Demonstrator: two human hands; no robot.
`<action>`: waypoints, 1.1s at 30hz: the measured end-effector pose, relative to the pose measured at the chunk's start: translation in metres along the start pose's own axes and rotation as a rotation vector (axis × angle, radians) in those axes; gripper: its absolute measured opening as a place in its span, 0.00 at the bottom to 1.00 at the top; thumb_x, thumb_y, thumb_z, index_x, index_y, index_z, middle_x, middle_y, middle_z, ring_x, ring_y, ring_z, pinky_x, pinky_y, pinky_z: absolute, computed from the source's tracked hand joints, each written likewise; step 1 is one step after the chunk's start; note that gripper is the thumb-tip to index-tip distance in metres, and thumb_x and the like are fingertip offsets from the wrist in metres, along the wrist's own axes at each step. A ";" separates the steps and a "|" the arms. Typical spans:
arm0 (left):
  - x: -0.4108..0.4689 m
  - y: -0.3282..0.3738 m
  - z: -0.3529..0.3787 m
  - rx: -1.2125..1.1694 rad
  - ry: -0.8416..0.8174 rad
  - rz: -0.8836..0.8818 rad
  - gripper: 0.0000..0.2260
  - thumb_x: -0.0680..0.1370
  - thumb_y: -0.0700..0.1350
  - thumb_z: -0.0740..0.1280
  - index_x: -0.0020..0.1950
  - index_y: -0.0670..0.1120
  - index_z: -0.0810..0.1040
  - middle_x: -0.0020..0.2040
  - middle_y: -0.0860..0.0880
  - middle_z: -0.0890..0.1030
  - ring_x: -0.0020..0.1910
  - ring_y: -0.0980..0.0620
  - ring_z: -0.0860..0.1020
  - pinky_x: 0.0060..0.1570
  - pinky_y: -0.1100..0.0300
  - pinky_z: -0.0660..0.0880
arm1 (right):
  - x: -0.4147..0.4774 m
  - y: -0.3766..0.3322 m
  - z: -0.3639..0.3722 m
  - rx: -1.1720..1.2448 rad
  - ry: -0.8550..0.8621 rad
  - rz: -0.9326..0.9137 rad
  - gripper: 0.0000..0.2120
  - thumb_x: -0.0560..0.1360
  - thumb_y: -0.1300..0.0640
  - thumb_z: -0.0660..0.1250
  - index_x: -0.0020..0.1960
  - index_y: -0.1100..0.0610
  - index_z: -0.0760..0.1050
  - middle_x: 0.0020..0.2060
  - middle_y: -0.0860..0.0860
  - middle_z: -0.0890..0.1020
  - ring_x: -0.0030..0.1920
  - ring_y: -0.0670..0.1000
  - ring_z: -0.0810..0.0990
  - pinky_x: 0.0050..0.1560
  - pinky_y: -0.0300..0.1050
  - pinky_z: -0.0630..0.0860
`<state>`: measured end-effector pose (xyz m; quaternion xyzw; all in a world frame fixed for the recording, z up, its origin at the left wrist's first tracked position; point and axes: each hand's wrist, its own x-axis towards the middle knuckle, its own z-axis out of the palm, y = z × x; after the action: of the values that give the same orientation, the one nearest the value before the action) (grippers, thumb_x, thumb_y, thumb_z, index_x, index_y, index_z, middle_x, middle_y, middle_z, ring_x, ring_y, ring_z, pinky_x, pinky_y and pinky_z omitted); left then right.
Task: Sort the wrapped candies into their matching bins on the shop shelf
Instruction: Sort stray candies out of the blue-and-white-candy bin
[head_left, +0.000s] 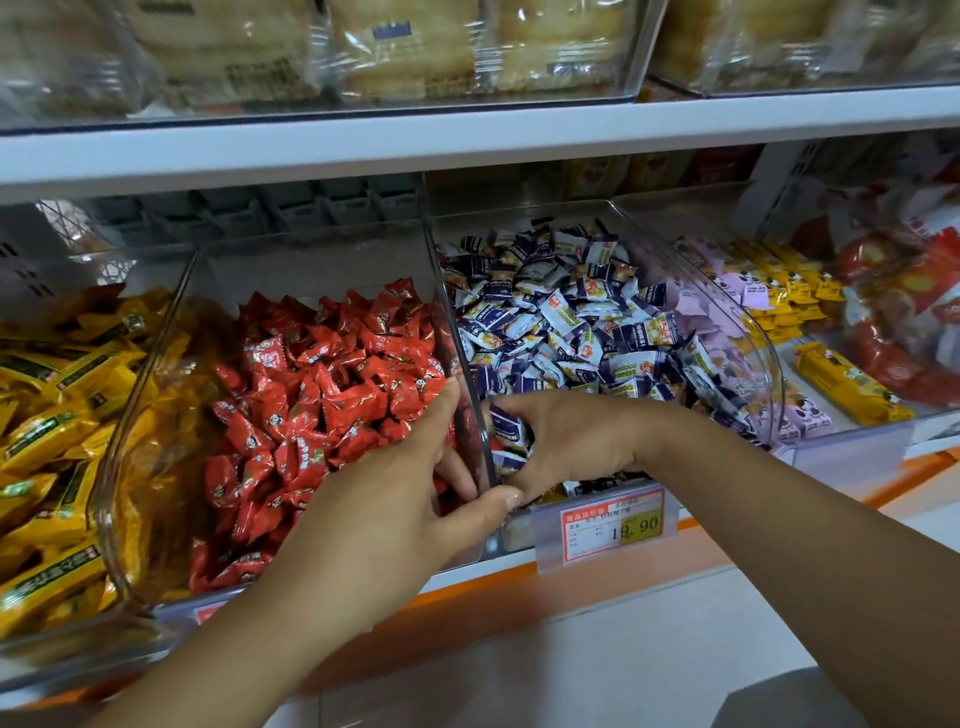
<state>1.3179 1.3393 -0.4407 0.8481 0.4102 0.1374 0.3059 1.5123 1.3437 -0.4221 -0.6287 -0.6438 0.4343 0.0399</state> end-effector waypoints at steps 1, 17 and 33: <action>0.000 0.000 -0.001 0.001 -0.002 -0.001 0.43 0.67 0.72 0.58 0.77 0.64 0.42 0.47 0.69 0.76 0.34 0.62 0.76 0.33 0.65 0.70 | 0.001 0.001 0.000 0.042 0.044 -0.024 0.29 0.70 0.54 0.75 0.67 0.44 0.67 0.58 0.45 0.75 0.50 0.42 0.75 0.46 0.34 0.70; -0.003 0.004 -0.005 0.019 -0.035 0.011 0.39 0.66 0.73 0.54 0.66 0.70 0.30 0.51 0.69 0.74 0.38 0.62 0.77 0.38 0.62 0.75 | -0.003 -0.004 -0.045 0.239 0.888 -0.108 0.21 0.72 0.51 0.73 0.61 0.49 0.69 0.53 0.49 0.80 0.51 0.55 0.81 0.45 0.46 0.77; -0.002 0.008 -0.006 0.032 -0.041 -0.013 0.40 0.64 0.73 0.52 0.66 0.70 0.29 0.52 0.71 0.73 0.40 0.64 0.77 0.37 0.63 0.75 | -0.041 0.038 -0.057 0.203 0.837 -0.116 0.11 0.76 0.61 0.69 0.53 0.46 0.79 0.53 0.43 0.80 0.52 0.36 0.77 0.57 0.40 0.76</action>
<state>1.3184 1.3360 -0.4304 0.8529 0.4113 0.1113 0.3017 1.5845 1.3315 -0.3901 -0.7062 -0.5603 0.2002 0.3836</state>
